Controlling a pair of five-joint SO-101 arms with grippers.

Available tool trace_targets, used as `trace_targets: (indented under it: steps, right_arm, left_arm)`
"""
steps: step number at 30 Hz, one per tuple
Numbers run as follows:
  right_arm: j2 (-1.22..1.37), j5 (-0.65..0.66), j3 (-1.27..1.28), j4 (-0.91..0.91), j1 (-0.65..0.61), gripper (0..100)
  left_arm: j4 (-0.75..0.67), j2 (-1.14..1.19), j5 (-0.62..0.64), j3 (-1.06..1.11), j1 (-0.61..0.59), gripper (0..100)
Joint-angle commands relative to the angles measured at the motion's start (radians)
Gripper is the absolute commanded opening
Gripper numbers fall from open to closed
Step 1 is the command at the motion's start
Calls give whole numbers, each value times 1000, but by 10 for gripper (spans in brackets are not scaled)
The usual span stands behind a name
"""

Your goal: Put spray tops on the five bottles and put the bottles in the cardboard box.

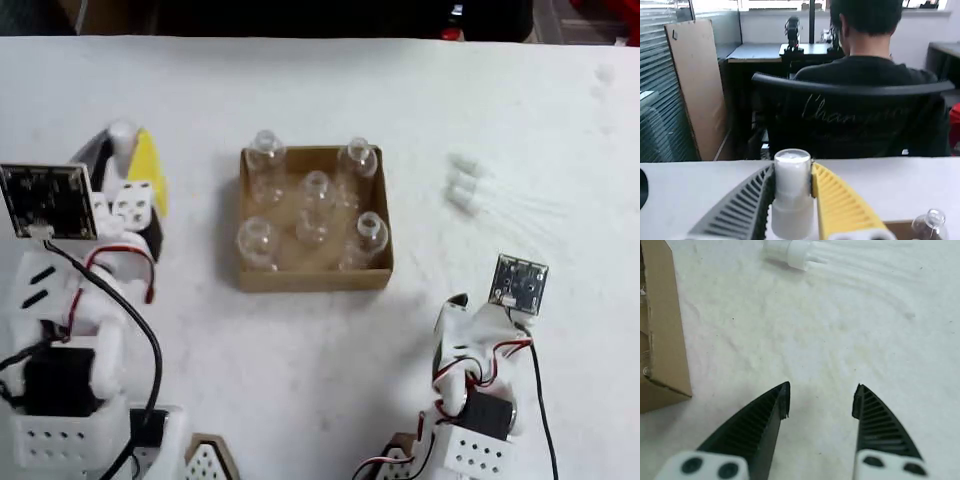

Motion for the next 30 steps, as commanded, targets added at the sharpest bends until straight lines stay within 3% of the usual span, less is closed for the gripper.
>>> trace_targets:
  steps: [1, 9, 20, 30]
  right_arm:
    - [-4, -2, 8, 8, 1, 184]
    - [-4, -2, 8, 8, 1, 184]
    - [-4, -2, 8, 12, 1, 184]
    - [-4, -2, 8, 21, 1, 184]
  left_arm:
    - [-284, -31, 68, 86, 102, 22]
    - [-623, 104, -92, 58, 262, 21]
    - [-641, 556, -106, -216, 323, 22]
    - [-644, 769, -106, -370, 314, 22]
